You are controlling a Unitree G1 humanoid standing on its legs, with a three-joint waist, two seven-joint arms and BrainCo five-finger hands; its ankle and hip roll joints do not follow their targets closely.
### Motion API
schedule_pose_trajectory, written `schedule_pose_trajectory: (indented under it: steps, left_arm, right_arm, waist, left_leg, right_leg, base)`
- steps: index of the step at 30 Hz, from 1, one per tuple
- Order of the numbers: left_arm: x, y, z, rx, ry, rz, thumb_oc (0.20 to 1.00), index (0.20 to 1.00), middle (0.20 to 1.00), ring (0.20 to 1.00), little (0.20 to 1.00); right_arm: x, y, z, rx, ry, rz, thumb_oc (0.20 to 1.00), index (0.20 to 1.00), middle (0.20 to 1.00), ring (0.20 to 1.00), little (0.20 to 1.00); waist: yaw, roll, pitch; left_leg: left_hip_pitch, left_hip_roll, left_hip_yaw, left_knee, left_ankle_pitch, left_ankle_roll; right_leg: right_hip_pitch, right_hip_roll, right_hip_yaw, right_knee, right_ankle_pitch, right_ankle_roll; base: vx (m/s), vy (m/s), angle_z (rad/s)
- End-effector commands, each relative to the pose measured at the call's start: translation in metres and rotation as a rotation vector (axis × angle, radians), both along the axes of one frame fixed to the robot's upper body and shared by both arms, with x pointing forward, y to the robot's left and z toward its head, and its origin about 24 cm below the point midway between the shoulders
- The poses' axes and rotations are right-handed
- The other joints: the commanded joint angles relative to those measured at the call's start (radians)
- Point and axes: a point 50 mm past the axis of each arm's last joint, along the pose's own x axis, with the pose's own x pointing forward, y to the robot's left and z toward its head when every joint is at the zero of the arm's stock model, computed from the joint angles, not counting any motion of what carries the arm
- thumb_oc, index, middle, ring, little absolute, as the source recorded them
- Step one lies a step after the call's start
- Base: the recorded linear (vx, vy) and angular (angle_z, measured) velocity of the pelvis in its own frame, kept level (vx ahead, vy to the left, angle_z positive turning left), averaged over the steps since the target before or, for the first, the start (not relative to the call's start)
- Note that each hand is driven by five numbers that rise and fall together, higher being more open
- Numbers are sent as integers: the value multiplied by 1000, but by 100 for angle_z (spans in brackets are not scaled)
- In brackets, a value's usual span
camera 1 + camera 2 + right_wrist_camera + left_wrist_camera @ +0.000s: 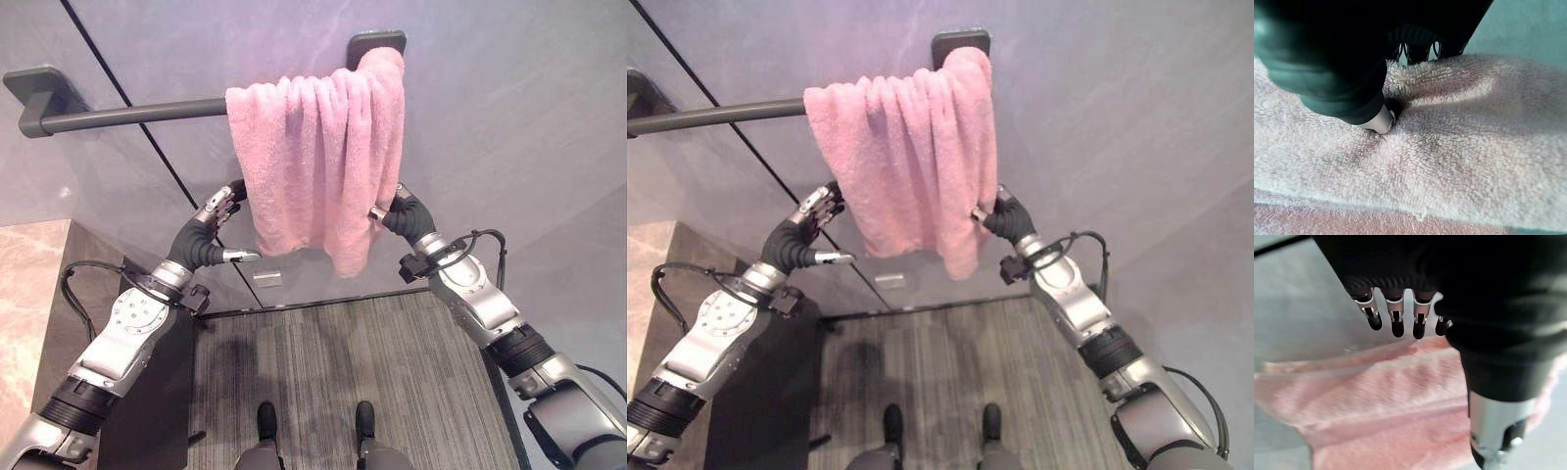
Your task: Put brush and paste in cup on sink, flatten towel.
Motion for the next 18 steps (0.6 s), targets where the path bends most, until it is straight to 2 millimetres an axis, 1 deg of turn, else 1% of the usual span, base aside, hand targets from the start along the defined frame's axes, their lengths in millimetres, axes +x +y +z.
schedule_pose_trajectory:
  steps: [1, 8, 14, 18]
  left_arm:
    - [-3, 2, 39, -28, -179, -29, 1000, 1000, 1000, 1000, 1000]
    - [1, -1, 46, -37, -201, -38, 1000, 1000, 1000, 1000, 1000]
    - [3, -5, 60, -45, -256, -45, 1000, 1000, 1000, 1000, 1000]
    - [1, -2, 69, -68, -290, -42, 1000, 1000, 1000, 1000, 1000]
  right_arm:
    - [-3, 12, 17, 33, -82, 51, 282, 282, 282, 282, 282]
    - [-4, 14, 17, 33, -78, 63, 275, 275, 275, 275, 275]
    - [-2, 18, 17, 32, -75, 69, 266, 266, 266, 266, 266]
    - [-2, 18, 15, 27, -66, 67, 256, 256, 256, 256, 256]
  waist:
    - [-7, -7, -27]
    - [-9, -5, -25]
    - [-13, -3, -22]
    - [-12, -2, -23]
  left_leg:
    - [-25, 75, -35, 1, 61, -71]
    - [-30, 76, -36, 1, 63, -72]
    - [-37, 76, -34, 1, 66, -73]
    - [-33, 77, -31, 1, 66, -72]
  right_leg:
    - [-11, -107, 22, -2, 70, 81]
    - [-16, -105, 24, -2, 72, 81]
    - [-25, -105, 28, -2, 75, 83]
    - [-26, -106, 30, -2, 76, 83]
  base:
    - [0, 0, 0]
    - [0, 0, 0]
    - [0, 0, 0]
    - [0, 0, 0]
